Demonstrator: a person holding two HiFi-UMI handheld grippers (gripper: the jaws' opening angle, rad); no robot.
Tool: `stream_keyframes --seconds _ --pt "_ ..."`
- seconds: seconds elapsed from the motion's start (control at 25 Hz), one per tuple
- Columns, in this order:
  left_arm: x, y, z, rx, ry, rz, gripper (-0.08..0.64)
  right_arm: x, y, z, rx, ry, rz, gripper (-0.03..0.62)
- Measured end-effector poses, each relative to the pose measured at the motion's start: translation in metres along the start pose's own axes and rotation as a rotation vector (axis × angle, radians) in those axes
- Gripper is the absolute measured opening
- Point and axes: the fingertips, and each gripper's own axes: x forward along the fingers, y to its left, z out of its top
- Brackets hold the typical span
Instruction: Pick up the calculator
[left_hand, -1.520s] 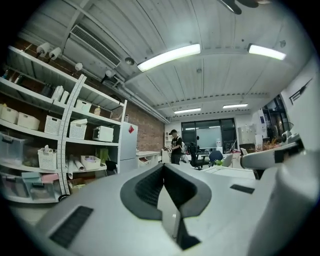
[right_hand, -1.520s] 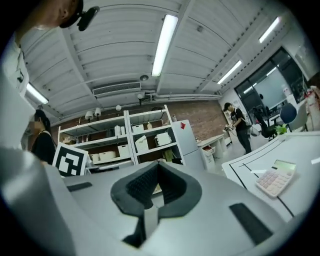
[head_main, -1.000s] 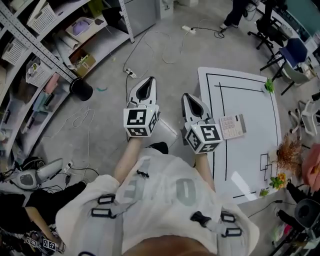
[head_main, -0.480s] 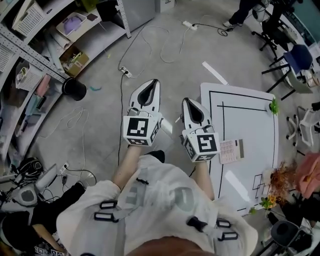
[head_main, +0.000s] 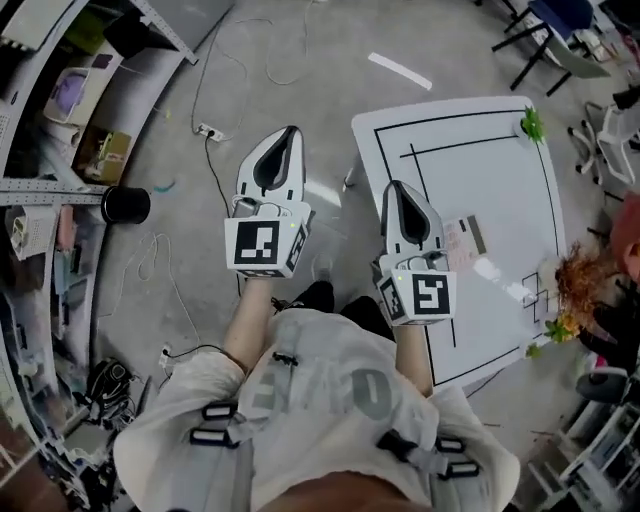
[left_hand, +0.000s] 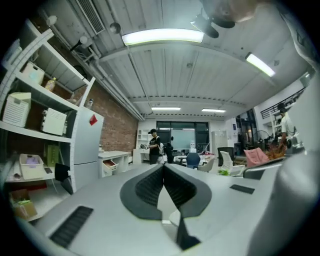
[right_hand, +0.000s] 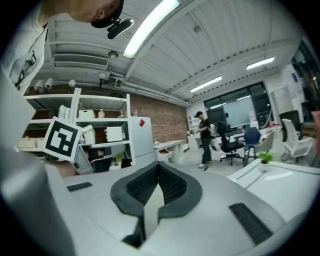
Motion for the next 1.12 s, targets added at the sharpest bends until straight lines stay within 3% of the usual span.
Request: stream_keyframes --seconds 0.2,0.4,0.68,0.96,1.12 --pt "0.017 -0.114 0.010 0.035 -0.024 -0.213 0.020 -0.090 -0.101 0.010 -0.053 -0.046 -0.316 0.008" --pt "0.010 -0.225 0.007 0.063 0.012 -0.421 0.020 -0.169 -0.164 0.008 -0.017 -0.081 -0.512 0.008" --pt "-0.003 -0.302 0.016 0.113 0.005 -0.565 0.020 -0.225 -0.191 0.008 0.048 -0.126 -0.591 0.008" --pt "-0.008 -0.339 0.029 0.147 -0.029 -0.639 0.021 -0.247 -0.199 0.007 0.065 -0.178 -0.604 0.008" --pt "-0.007 -0.356 0.025 0.147 -0.016 -0.712 0.021 -0.253 -0.200 0.004 0.063 -0.176 -0.661 0.008"
